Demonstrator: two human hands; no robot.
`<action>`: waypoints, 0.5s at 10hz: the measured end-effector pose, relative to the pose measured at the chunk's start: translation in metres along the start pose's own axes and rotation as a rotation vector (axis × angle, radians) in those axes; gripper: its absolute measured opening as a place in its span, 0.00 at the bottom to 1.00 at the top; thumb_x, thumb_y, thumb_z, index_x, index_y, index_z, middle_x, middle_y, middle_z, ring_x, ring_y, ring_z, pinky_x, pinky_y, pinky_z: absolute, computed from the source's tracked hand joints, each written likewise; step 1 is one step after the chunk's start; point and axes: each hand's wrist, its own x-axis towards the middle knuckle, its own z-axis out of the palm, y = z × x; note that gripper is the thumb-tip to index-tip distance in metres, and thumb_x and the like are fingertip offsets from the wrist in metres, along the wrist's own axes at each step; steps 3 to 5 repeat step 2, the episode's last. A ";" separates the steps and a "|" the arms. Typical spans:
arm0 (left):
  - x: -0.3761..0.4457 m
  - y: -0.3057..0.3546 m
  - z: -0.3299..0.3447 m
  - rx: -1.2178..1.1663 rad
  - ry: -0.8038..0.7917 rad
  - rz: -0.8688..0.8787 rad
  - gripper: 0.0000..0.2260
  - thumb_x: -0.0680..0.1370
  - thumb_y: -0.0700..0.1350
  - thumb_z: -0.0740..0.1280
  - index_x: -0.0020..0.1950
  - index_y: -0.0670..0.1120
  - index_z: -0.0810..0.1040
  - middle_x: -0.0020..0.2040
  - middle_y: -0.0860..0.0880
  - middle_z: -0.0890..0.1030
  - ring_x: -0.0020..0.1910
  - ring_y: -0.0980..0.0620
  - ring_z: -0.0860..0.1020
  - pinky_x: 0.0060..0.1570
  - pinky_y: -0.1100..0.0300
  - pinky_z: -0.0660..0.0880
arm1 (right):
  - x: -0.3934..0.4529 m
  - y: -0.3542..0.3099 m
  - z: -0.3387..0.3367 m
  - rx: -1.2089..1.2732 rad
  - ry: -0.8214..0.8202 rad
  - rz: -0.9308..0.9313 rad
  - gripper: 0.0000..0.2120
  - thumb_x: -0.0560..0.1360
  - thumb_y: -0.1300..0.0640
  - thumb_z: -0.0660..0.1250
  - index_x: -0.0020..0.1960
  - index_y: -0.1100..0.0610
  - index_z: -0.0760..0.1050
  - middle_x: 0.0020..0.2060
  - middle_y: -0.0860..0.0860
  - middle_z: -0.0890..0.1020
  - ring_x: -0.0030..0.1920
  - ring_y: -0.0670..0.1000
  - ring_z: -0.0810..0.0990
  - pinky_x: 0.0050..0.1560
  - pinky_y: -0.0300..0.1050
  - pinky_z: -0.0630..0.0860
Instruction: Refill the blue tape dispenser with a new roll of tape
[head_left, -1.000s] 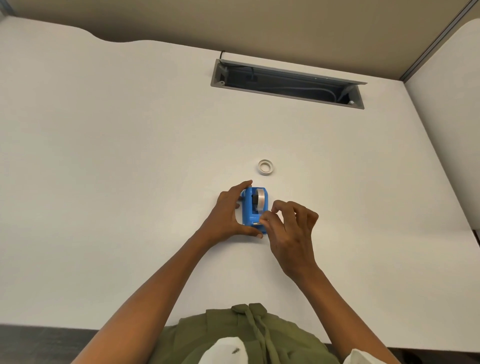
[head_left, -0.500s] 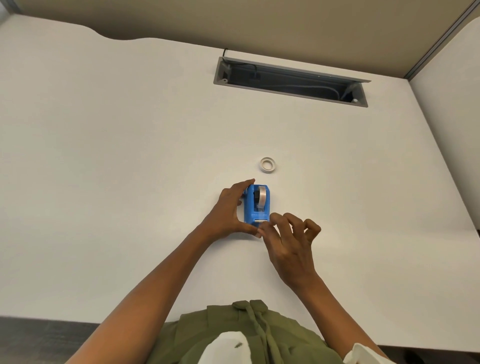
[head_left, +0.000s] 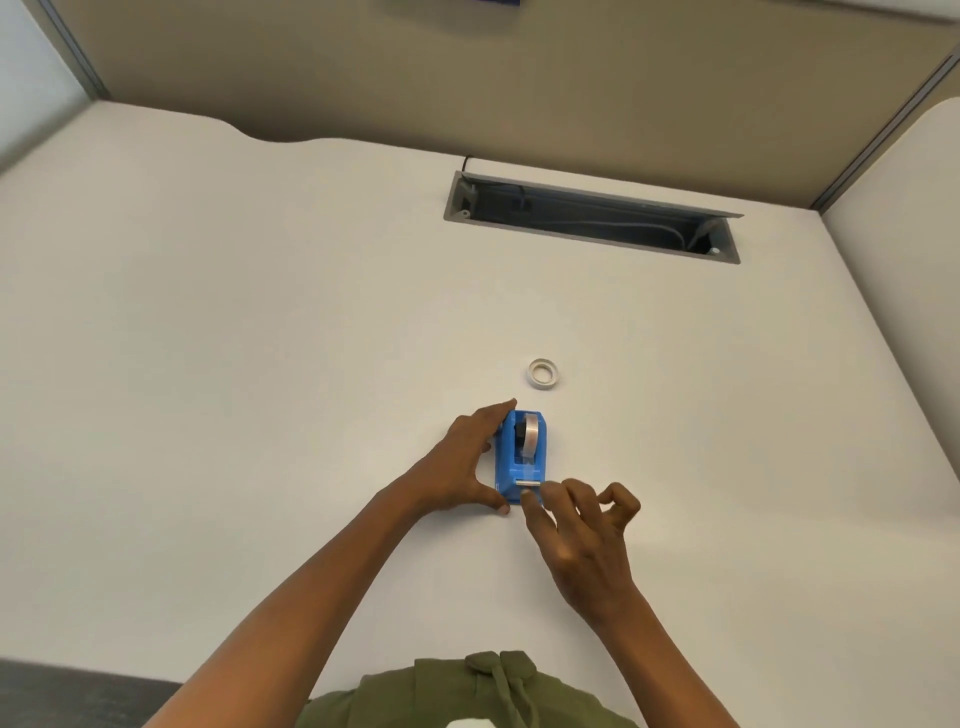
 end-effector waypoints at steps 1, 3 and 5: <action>0.001 0.004 -0.013 0.080 -0.045 -0.014 0.50 0.62 0.50 0.78 0.73 0.61 0.49 0.71 0.57 0.61 0.63 0.61 0.61 0.62 0.66 0.62 | 0.000 0.002 0.001 0.016 -0.015 0.010 0.09 0.67 0.69 0.68 0.39 0.57 0.83 0.37 0.51 0.83 0.45 0.53 0.71 0.44 0.48 0.58; 0.005 0.009 -0.028 0.160 -0.088 -0.034 0.45 0.66 0.47 0.76 0.74 0.56 0.52 0.74 0.55 0.59 0.68 0.57 0.62 0.65 0.62 0.62 | -0.002 0.004 0.001 0.050 -0.019 0.013 0.11 0.68 0.70 0.65 0.40 0.57 0.83 0.41 0.52 0.81 0.46 0.52 0.71 0.45 0.48 0.58; 0.005 0.009 -0.028 0.160 -0.088 -0.034 0.45 0.66 0.47 0.76 0.74 0.56 0.52 0.74 0.55 0.59 0.68 0.57 0.62 0.65 0.62 0.62 | -0.002 0.004 0.001 0.050 -0.019 0.013 0.11 0.68 0.70 0.65 0.40 0.57 0.83 0.41 0.52 0.81 0.46 0.52 0.71 0.45 0.48 0.58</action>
